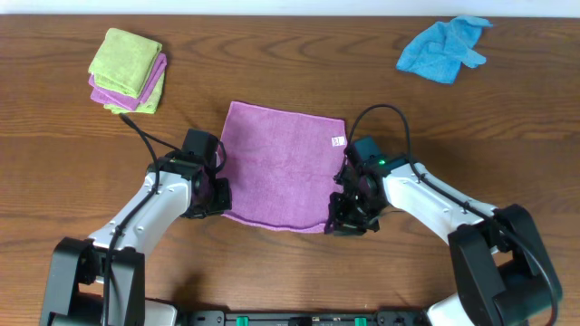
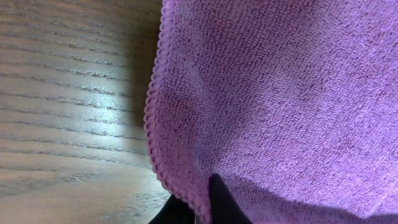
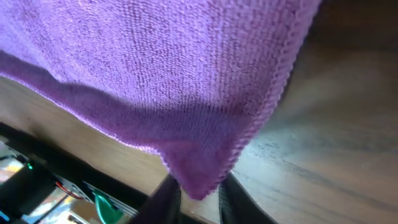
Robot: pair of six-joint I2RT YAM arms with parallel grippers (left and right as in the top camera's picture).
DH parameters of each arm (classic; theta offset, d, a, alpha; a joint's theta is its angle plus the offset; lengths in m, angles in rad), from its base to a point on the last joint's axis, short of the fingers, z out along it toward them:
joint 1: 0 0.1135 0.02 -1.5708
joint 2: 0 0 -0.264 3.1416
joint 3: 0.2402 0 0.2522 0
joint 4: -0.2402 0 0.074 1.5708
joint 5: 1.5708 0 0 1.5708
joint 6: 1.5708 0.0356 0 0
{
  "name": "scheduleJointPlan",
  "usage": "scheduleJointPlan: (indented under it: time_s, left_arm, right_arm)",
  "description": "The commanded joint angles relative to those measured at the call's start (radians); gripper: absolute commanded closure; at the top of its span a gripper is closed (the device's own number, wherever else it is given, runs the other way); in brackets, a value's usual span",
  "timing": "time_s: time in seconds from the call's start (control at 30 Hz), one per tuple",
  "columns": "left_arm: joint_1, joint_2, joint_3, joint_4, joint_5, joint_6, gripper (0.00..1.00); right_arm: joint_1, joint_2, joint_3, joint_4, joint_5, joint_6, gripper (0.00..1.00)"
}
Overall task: Fold the cloth
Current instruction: 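Hold the near corners with both grippers and adjust the cloth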
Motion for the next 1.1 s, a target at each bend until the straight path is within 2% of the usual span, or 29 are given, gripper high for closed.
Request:
scheduleJointPlan:
  time_s: [0.0, 0.03, 0.1, 0.2, 0.4, 0.57, 0.7, 0.83, 1.07]
  left_arm:
    - [0.002, 0.004, 0.001, -0.006, 0.007, -0.003, 0.94]
    - [0.002, 0.004, 0.001, -0.007, 0.008, -0.003, 0.94]
    - [0.002, 0.004, 0.001, -0.008, 0.007, -0.003, 0.94]
    - [0.002, 0.004, 0.001, -0.008, 0.008, -0.003, 0.94]
    - [0.002, 0.004, 0.001, -0.008, 0.008, -0.003, 0.94]
    - [0.002, 0.004, 0.001, -0.01, 0.008, -0.003, 0.94]
    - [0.002, 0.004, 0.001, -0.011, 0.008, -0.003, 0.93]
    - [0.002, 0.004, 0.001, -0.011, 0.008, -0.003, 0.93]
    - [0.002, 0.004, 0.001, -0.011, 0.008, -0.003, 0.93]
  right_arm:
    - [0.007, 0.006, -0.005, 0.002, -0.005, 0.009, 0.89]
    - [0.007, 0.006, -0.005, 0.003, -0.003, 0.009, 0.87]
    - [0.007, 0.006, -0.005, 0.005, -0.003, 0.008, 0.62]
    - [-0.001, 0.006, -0.005, 0.008, -0.003, 0.009, 0.5]
    - [-0.024, 0.006, -0.005, 0.068, -0.004, -0.005, 0.52]
    - [0.002, 0.006, -0.005, 0.117, -0.018, -0.153, 0.56]
    - [0.005, 0.005, -0.002, 0.089, 0.01, -0.235, 0.59]
    - [0.004, 0.005, 0.031, 0.005, 0.121, -0.273, 0.62]
    - [0.004, 0.005, 0.122, -0.048, 0.153, -0.365, 0.61]
